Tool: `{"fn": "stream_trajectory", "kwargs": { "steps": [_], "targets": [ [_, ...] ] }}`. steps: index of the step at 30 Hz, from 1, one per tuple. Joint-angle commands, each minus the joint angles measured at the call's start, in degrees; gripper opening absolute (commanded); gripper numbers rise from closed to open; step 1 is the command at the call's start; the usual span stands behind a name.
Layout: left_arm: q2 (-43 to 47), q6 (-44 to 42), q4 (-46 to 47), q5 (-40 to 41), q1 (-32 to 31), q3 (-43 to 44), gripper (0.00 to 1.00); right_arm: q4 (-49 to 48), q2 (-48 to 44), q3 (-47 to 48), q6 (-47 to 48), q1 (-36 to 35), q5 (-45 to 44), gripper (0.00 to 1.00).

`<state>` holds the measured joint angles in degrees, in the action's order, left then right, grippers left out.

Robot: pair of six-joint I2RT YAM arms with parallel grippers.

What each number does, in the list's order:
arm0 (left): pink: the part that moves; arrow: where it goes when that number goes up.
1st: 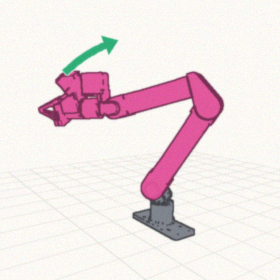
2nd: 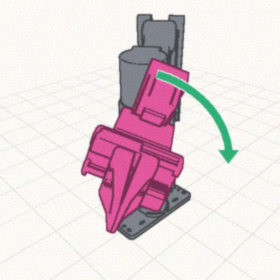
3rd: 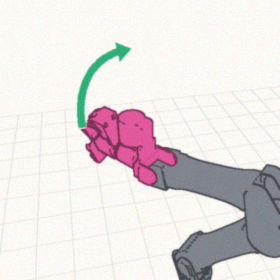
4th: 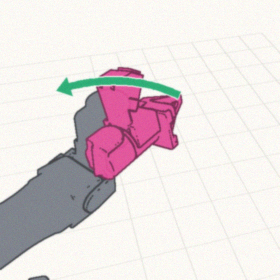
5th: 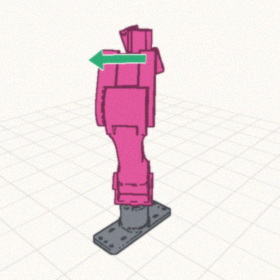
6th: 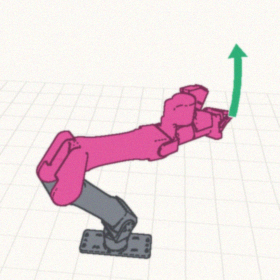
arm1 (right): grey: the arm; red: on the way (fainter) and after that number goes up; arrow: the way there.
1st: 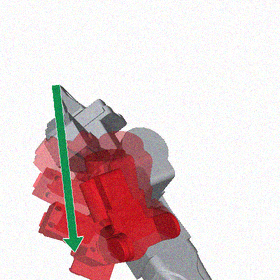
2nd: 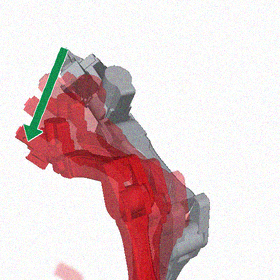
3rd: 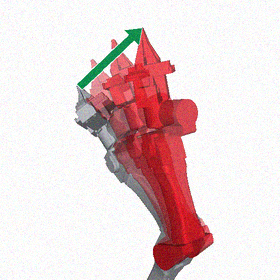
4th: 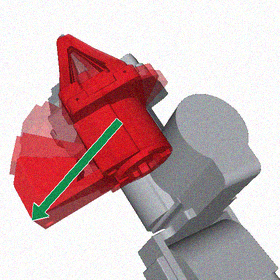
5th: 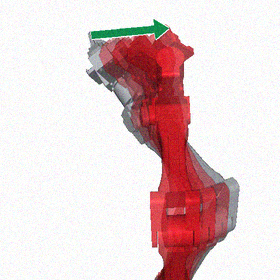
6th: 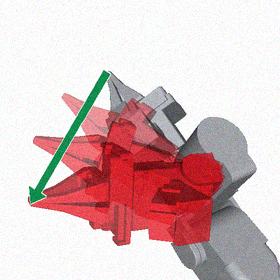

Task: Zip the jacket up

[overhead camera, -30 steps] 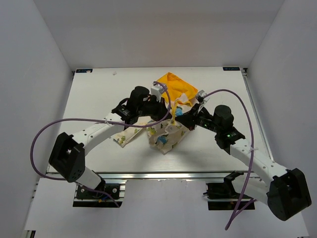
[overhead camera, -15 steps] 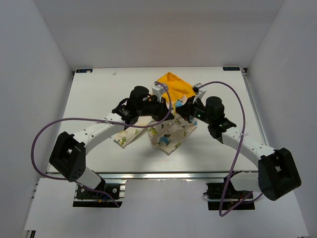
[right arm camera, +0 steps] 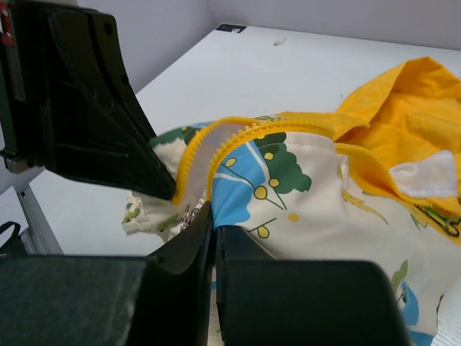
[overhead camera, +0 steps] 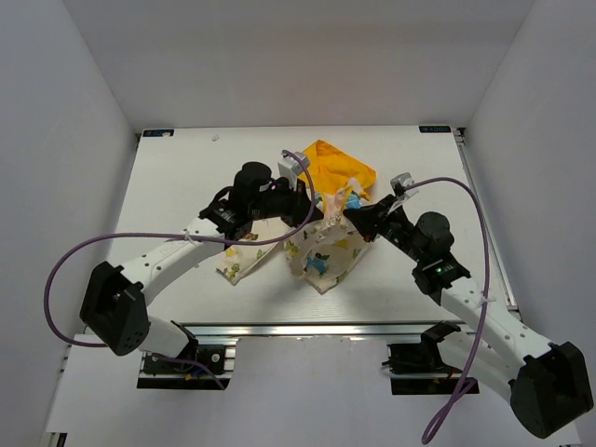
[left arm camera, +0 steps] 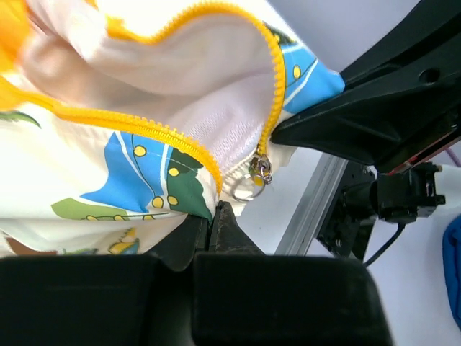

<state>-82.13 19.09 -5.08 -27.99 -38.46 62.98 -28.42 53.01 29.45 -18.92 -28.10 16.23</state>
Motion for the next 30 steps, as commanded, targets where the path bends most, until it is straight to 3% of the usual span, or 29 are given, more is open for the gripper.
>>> {"fn": "stream_trajectory", "kwargs": {
  "steps": [1, 13, 22, 30],
  "targets": [
    [5.05, -0.99, 3.85, 1.71, -0.22, 0.04, 0.0, -0.77, -2.47, -0.36, 0.46, 0.06, -0.86, 0.0],
    [2.15, 1.39, 11.32, -5.4, -0.21, 1.62, 0.0, -6.02, -1.86, -2.2, -1.38, 0.15, 4.78, 0.0],
    [1.27, 3.58, 14.04, -7.43, -0.21, 1.01, 0.0, -17.54, -3.0, -6.34, -4.11, 0.15, 8.46, 0.0],
    [1.18, 4.2, 15.36, -7.78, -0.13, 0.83, 0.0, -21.06, -3.79, -7.75, -4.2, 0.15, 5.93, 0.0]
  ]
}}
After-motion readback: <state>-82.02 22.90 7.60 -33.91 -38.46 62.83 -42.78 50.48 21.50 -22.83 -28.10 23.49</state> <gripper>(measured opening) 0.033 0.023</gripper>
